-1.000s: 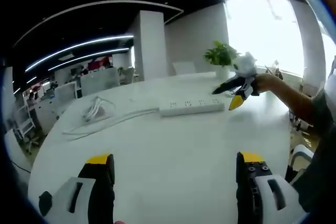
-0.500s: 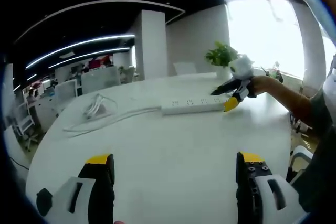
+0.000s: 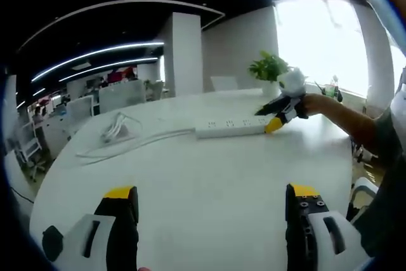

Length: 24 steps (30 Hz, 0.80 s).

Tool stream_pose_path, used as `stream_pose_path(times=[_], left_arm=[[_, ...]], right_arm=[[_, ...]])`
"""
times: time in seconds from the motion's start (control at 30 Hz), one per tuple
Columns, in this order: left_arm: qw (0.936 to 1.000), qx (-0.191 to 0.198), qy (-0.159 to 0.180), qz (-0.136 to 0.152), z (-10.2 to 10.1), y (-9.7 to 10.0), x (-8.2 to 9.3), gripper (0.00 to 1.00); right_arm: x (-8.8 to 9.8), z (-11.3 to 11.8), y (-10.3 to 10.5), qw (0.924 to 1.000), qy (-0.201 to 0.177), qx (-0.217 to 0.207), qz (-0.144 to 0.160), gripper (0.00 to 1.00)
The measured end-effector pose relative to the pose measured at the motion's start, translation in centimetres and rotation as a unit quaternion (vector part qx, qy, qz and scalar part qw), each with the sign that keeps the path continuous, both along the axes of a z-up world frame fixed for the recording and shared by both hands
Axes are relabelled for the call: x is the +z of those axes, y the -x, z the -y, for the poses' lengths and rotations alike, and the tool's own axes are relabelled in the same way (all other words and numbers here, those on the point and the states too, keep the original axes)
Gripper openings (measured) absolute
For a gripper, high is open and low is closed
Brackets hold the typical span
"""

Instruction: Straighten the power strip on the desk, plug the charger into it

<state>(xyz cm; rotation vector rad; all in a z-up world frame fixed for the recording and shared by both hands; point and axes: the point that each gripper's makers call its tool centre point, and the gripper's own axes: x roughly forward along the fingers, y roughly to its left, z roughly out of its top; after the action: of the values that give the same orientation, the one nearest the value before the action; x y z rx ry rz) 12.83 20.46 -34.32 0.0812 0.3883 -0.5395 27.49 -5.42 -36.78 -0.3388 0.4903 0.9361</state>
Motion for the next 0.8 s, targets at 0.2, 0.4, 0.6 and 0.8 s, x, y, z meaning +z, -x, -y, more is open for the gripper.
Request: stream_pose_path(times=[0.2,0.4,0.6,0.8], left_arm=[[1.0000,0.001,0.000,0.000,-0.10,0.04,0.04,0.99],[1.0000,0.002,0.000,0.001,-0.23,0.09,0.09,0.99],[1.0000,0.000,-0.003,0.001,-0.21,0.19,0.08,0.99],[1.0000,0.003,-0.005,0.000,-0.13,0.17,0.01,0.99]], right_arm=[[-0.05,0.06,-0.20,1.0000,0.000,0.003,-0.001,0.66],[-0.11,-0.02,0.00,0.9999,0.005,0.008,-0.003,0.66],[-0.18,0.18,-0.53,0.9996,0.009,0.025,-0.008,0.66],[-0.26,0.31,-0.78,0.9985,0.012,0.051,-0.013,0.66]])
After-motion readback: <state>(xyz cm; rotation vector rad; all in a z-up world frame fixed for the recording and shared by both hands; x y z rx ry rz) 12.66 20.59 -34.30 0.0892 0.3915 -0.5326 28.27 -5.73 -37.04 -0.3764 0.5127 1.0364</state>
